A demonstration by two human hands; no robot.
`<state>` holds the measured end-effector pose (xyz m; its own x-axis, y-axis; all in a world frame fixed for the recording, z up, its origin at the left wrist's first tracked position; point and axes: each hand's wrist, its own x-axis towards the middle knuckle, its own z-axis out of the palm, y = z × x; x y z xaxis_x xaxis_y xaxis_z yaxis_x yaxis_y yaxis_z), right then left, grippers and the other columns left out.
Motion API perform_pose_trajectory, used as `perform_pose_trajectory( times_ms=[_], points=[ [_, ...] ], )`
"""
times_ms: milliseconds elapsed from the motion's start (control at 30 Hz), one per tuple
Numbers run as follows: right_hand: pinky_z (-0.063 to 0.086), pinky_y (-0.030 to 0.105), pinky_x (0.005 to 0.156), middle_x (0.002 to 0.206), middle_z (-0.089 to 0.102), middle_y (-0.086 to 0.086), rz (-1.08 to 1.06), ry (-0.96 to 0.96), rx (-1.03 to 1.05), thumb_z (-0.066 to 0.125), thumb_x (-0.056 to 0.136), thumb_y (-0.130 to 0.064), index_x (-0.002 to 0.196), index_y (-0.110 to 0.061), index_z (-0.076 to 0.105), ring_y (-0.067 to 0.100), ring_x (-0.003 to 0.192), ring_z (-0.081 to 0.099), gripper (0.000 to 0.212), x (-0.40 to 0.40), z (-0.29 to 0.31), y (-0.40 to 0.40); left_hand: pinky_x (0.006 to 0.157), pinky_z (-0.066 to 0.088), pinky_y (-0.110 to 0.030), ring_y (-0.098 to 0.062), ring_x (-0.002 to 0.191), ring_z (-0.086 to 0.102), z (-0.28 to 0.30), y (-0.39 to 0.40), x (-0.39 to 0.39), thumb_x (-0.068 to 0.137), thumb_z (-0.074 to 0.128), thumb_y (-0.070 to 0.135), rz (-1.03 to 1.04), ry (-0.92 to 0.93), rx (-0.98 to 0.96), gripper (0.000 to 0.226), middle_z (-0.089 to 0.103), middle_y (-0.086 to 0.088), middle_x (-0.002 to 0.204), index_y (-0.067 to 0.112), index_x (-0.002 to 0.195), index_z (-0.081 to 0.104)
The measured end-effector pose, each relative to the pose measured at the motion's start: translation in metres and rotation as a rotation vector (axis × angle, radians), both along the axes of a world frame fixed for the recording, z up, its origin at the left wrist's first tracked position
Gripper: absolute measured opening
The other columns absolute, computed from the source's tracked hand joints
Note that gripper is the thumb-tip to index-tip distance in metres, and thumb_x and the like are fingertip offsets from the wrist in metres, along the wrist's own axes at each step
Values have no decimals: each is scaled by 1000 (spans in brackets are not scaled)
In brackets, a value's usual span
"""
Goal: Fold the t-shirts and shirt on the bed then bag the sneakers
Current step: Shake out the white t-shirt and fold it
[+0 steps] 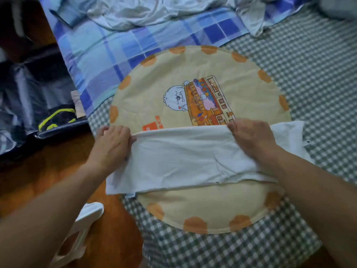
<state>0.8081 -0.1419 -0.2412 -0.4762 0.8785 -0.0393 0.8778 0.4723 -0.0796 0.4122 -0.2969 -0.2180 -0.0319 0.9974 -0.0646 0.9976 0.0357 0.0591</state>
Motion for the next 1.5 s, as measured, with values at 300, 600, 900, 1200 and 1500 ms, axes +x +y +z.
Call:
perform_pose_trajectory(
  times_ms=[300, 600, 900, 1200, 1500],
  points=[
    [18, 51, 120, 158, 33, 15, -148, 161, 77, 34, 103, -47, 149, -14, 42, 37, 145, 27, 57, -73, -6, 15, 121, -3, -55, -29, 155, -7, -26, 61, 20, 105, 25, 54, 574, -235, -50, 63, -7, -2, 169, 41, 158, -8],
    [-13, 46, 124, 166, -24, -4, 111, 3, -306, 16, 99, -65, 160, -29, -11, 18, 150, -30, 75, -190, -19, -67, 103, 39, -48, -42, 125, 48, -27, 37, -35, 103, 32, 57, 942, -548, -97, 59, 49, -22, 139, 15, 143, 41],
    [-15, 44, 123, 167, -21, -3, 174, 67, -247, 15, 97, -63, 160, -33, -4, 21, 152, -26, 72, -230, -3, -58, 57, 43, -29, -19, 75, 66, -2, 32, -69, 102, 56, 43, 889, -934, -74, 32, 68, 1, 81, 18, 85, 66],
    [14, 27, 123, 164, 24, -13, -353, 764, -787, 39, 106, -48, 159, -31, 25, 3, 151, 19, 57, -190, 43, -43, 83, 60, -44, -28, 99, 73, 81, 57, -31, 96, 68, 20, 702, -1345, -147, 34, 76, -2, 109, 23, 130, 63],
    [43, 33, 112, 141, 58, -3, -821, 1358, -908, 43, 102, -44, 143, -31, 46, 9, 123, 60, 43, -97, 65, -59, 86, 47, -39, -31, 116, 59, 17, 92, 178, 101, 48, 29, 338, -578, -399, 82, 54, -11, 137, 18, 162, -5]
  ],
)
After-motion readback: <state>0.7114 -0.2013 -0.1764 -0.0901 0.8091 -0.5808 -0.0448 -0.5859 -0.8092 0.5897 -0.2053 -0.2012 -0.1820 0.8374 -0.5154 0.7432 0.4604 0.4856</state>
